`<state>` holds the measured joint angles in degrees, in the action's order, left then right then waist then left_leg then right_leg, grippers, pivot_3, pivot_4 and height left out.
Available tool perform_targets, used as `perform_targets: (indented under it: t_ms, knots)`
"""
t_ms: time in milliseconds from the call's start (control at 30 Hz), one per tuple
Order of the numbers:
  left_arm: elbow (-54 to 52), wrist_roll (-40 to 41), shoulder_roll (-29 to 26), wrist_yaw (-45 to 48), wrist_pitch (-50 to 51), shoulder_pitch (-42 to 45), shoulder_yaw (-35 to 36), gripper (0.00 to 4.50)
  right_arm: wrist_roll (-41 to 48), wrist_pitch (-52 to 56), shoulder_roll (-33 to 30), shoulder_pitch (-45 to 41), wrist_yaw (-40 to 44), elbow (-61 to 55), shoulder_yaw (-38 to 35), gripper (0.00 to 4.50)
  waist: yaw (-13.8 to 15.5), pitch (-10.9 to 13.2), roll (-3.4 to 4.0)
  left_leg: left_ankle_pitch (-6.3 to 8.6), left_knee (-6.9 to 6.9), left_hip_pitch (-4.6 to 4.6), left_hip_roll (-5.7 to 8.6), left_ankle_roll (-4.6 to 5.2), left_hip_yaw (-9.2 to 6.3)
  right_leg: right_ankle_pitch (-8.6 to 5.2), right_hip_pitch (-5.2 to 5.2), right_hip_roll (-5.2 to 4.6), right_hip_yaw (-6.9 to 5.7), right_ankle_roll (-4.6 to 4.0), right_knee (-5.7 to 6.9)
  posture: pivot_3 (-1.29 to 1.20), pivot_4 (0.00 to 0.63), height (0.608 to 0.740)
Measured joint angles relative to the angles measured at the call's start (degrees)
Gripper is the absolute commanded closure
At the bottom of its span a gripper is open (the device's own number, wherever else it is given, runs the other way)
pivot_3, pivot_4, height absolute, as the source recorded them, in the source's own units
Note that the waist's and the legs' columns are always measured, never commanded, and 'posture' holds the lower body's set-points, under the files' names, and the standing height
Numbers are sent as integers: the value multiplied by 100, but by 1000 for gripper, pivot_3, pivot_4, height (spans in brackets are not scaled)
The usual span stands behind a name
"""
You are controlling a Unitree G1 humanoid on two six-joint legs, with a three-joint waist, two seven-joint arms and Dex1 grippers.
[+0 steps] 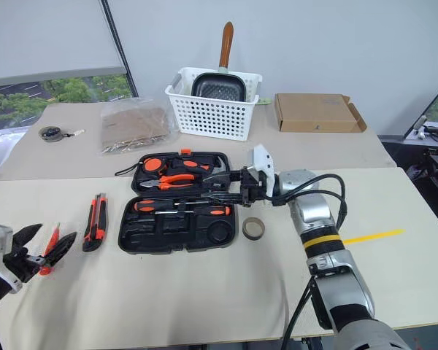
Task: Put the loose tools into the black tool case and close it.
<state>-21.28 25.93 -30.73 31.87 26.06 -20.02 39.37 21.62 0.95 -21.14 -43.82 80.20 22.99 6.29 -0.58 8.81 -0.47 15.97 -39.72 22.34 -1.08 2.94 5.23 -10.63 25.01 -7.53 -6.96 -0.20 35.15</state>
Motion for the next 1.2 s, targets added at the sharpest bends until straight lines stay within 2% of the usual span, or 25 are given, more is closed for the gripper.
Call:
perform_targets:
  t_ms: [100,400,433,500,767,933,1067,1200]
  knots:
    - [6,42,234,-329,47,3,110,0,31,75,-155,11,237,0,-15,34,22,0,-1,2,-1,0,0,2,0,-2,1,-4,0,4,-1,0,150,700]
    - [392,-131,407,-1018,671,-67,-140,0,288,382,-223,-6,367,-334,-63,34,35,0,-1,3,0,1,-4,2,3,-2,4,-4,-2,5,0,0,150,700]
    - [415,-129,413,-1050,692,-61,-162,517,347,457,-245,-9,364,-411,-67,0,40,0,-1,4,0,0,-4,2,2,-2,4,-5,-2,5,0,0,150,700]
    - [418,-127,412,-1060,717,-21,-237,996,405,519,-248,-31,352,-511,-71,0,55,0,0,5,0,-1,-4,1,2,-2,8,-13,-2,6,0,0,150,700]
    - [724,-176,375,-988,369,157,-298,3970,440,623,-254,-64,302,-635,-98,0,72,0,0,5,-1,0,-14,-2,6,-2,13,-30,-9,7,0,0,150,700]
    - [941,-120,237,-719,-273,553,-231,3999,445,621,-318,-41,316,-658,-256,0,128,0,-2,5,-2,9,-13,-2,7,15,17,-32,-16,-22,-6,0,150,700]
    - [971,125,-282,-175,-587,1235,-254,3999,448,605,-352,123,336,-733,-319,0,171,0,-3,6,-3,10,-10,-1,5,16,18,-33,-23,-23,-13,0,150,700]
    - [822,461,-884,977,-766,1794,-804,3999,453,607,-501,457,317,-871,-404,0,134,0,-1,-11,-2,13,6,-27,23,18,7,-23,-10,-17,-11,0,150,700]
